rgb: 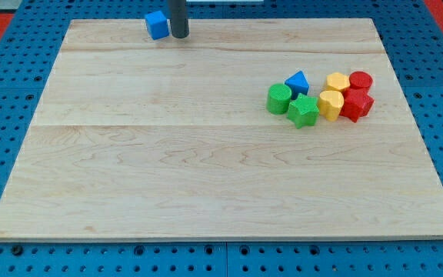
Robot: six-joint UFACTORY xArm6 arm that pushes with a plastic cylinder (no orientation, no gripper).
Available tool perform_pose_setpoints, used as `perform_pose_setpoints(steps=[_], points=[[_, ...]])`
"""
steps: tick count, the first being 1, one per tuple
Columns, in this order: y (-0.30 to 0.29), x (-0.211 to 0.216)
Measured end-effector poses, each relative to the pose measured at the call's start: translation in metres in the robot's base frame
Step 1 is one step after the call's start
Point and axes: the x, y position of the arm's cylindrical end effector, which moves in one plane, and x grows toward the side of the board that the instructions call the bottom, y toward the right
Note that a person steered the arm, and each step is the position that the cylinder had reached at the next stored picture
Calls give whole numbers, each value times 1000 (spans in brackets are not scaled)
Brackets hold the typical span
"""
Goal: Slide the blue cube to the top left
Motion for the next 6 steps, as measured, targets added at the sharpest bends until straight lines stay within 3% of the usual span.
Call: perform_pose_setpoints(steps=[1,4,5,6], points=[[-14,-29],[-106,-27],[-82,-17],[2,4]])
